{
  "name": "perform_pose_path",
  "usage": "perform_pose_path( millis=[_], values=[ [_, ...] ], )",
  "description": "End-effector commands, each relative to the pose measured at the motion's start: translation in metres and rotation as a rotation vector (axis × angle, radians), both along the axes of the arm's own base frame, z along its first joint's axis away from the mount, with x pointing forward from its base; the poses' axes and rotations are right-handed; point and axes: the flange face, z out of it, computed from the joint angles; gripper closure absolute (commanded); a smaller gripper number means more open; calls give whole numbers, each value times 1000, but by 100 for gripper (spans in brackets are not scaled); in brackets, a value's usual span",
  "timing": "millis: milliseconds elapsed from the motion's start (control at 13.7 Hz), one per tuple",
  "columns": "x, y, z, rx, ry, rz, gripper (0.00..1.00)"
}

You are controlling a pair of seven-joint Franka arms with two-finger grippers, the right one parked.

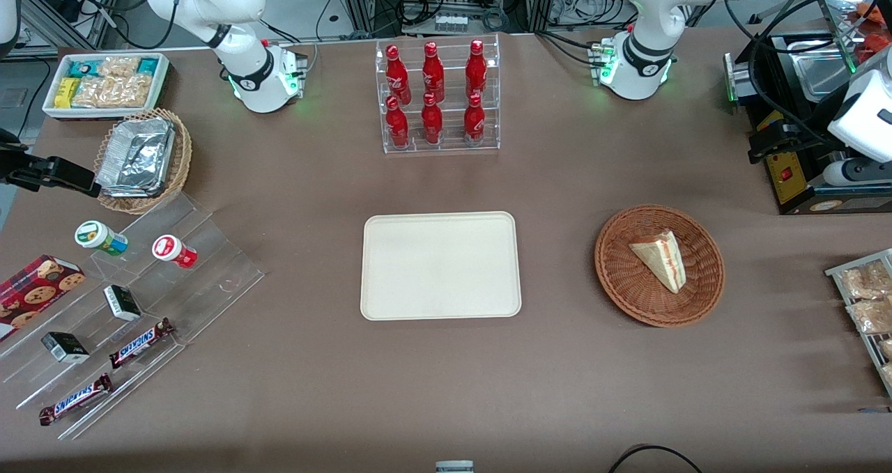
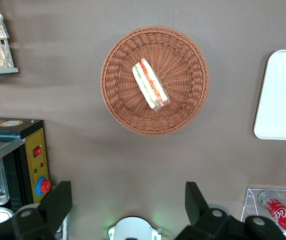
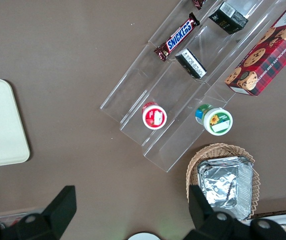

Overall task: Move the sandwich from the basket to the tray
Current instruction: 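Move the left gripper over the wrapped sandwich in the woven basket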

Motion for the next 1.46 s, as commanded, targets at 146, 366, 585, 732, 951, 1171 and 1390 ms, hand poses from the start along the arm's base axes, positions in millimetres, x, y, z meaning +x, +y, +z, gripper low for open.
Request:
perform_pose_path(
  millis=[146,366,585,732,951,1171,1390],
  values=[
    [-2,1,-7,0,2,3,0],
    [2,6,-50,37,31,43,0],
    [8,3,-94,72,-17,195,0],
    [10,1,-121,71,-47,233,0],
    [14,-9,-164,74,-72,308,0],
    [15,-23,-207,61,-115,331,0],
    [13,-30,-250,52,-128,346,0]
  ],
)
